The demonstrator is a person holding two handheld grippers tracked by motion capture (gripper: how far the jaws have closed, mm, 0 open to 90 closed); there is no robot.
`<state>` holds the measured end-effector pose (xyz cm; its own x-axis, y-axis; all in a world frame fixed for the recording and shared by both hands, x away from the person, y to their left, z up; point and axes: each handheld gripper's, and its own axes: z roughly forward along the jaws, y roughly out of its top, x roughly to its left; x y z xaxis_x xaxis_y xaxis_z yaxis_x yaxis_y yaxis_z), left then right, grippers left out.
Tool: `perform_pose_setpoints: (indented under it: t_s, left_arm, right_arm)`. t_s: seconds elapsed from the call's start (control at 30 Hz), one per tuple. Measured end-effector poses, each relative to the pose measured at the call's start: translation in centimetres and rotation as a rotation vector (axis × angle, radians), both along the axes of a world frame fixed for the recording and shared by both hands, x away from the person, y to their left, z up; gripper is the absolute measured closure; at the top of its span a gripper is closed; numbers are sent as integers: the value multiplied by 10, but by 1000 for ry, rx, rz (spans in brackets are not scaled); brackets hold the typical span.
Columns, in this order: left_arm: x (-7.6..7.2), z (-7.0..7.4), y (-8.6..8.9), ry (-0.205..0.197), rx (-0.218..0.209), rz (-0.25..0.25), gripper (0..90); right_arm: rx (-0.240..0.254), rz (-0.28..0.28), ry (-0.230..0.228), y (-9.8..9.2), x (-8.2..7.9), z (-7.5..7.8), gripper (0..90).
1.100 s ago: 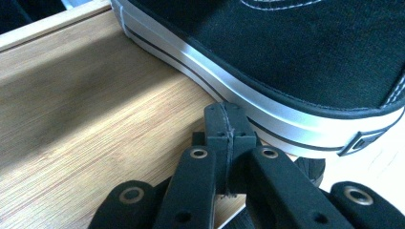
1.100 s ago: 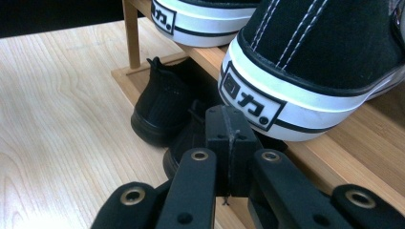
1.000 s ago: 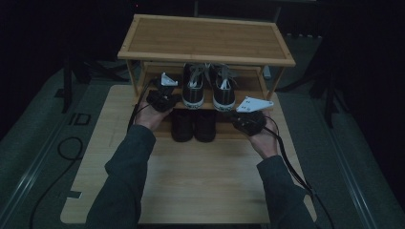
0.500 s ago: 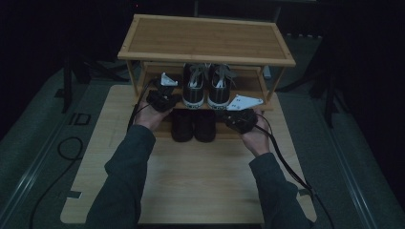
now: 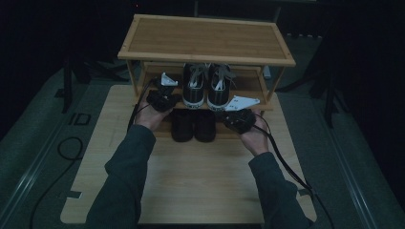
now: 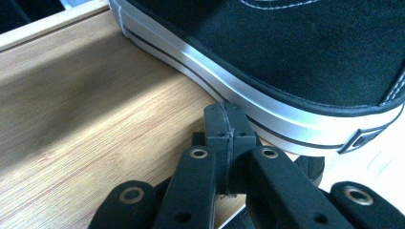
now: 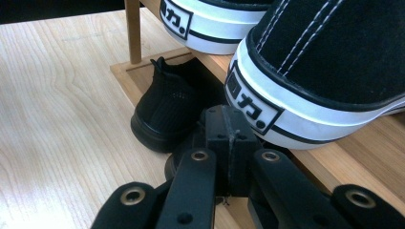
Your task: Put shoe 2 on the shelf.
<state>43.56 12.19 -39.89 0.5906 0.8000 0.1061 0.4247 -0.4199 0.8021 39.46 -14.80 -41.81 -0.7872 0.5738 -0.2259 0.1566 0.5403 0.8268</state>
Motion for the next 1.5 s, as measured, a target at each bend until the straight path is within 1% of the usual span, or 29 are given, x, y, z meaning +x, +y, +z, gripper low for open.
perform_pose_setpoints:
  t_s: [0.1,0.33,0.4,0.53,0.7,0.8,1.0,1.23,1.33,1.5]
  left_arm:
    - [0,0,0,-1,1,-1,900]
    - [0,0,0,-2,5,-4,900]
    - [0,1,-1,-5,13,-3,900]
    - [-1,1,-4,-10,30,-2,900]
    - [-1,2,-6,-7,42,4,900]
    - [-1,3,-7,-4,44,5,900]
    - [-2,3,-9,-3,54,6,900]
    - [-2,3,-10,-6,57,5,900]
    - [-2,4,-11,-13,68,-4,900]
    - [-3,4,-12,-16,79,-6,900]
  right_arm:
    - [9,-2,-4,2,0,0,900]
    - [6,-5,0,4,0,-1,899]
    - [2,-1,-3,4,-1,-2,868]
    - [-11,-8,8,-4,-3,-5,867]
    - [4,-21,17,-16,-3,-8,866]
    - [4,-28,15,-20,-4,-8,866]
    - [15,-45,25,-29,-5,-10,867]
    - [7,-48,30,-30,-4,-11,867]
    - [1,-50,29,-29,-4,-12,867]
    - [4,-50,31,-29,-4,-12,867]
